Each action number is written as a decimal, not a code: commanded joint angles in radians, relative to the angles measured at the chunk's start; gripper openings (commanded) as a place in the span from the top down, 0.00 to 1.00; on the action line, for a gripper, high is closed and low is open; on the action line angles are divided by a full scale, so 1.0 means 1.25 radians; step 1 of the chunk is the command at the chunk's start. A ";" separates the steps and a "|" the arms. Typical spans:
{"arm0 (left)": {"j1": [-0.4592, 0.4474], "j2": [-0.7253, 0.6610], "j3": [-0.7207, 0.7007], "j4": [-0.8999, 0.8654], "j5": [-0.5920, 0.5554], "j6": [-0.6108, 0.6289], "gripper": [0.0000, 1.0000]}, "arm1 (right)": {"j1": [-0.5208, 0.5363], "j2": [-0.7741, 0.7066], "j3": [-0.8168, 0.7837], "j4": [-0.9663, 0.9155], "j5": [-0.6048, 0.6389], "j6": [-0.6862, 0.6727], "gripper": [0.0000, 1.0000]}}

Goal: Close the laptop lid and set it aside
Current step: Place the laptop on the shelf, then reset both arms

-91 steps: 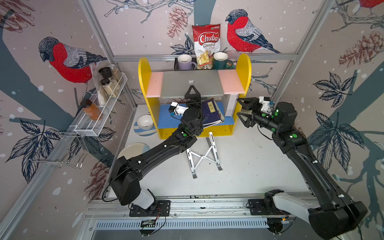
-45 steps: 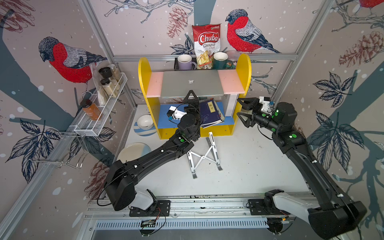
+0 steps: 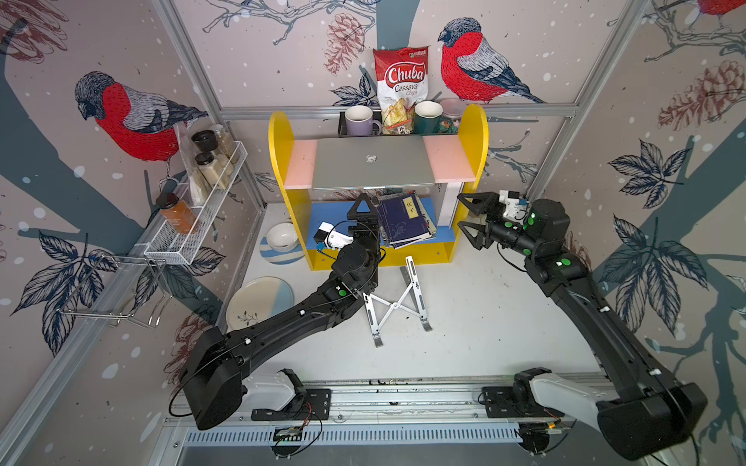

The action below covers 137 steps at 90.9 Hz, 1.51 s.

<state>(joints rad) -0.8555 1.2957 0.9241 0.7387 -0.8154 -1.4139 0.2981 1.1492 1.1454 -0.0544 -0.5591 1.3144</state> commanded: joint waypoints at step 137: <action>0.409 -0.384 -0.467 -0.415 -0.006 1.024 0.04 | -0.107 0.132 -0.496 0.417 0.853 -0.895 0.00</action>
<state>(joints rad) -0.3889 0.7635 0.3977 -0.0154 -0.8680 -0.1829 0.1661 1.2953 0.5926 0.2703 0.4477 0.3313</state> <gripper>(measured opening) 0.956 0.999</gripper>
